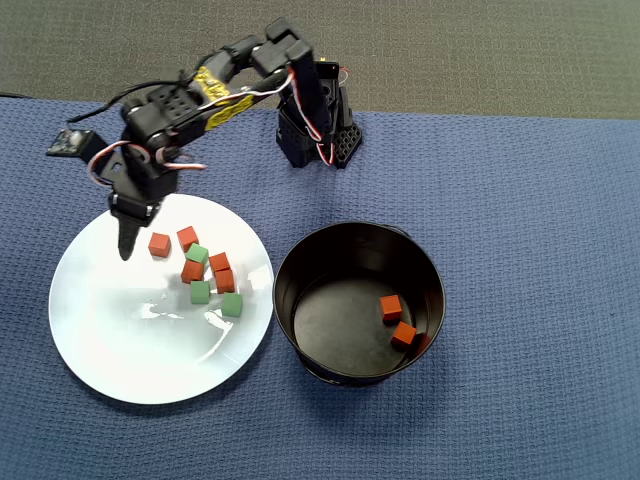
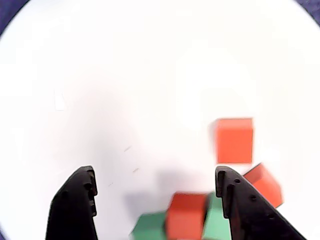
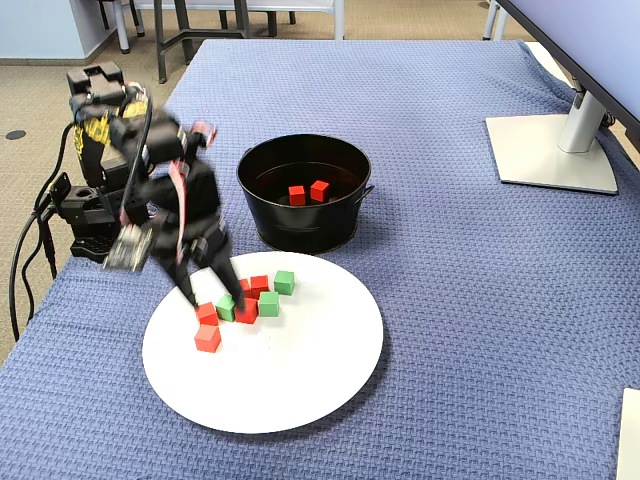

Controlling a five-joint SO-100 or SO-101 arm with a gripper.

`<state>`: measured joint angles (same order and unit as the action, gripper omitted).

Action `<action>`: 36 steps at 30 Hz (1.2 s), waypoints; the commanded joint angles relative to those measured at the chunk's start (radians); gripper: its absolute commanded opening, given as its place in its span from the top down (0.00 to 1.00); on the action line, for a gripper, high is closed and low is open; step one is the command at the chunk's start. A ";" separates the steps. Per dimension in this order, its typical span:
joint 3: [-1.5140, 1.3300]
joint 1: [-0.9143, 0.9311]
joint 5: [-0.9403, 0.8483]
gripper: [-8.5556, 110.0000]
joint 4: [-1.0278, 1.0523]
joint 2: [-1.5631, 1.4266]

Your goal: Pick up the red cubes from the white plate and place them in the black recipient

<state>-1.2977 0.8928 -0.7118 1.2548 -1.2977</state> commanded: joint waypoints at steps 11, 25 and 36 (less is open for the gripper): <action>0.063 0.057 -0.221 0.74 -0.032 0.137; -0.020 0.021 -0.169 0.77 -0.097 0.150; -0.092 -0.020 -0.167 0.81 -0.110 0.123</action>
<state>-1.3883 0.9081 -0.8989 1.1628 -1.1137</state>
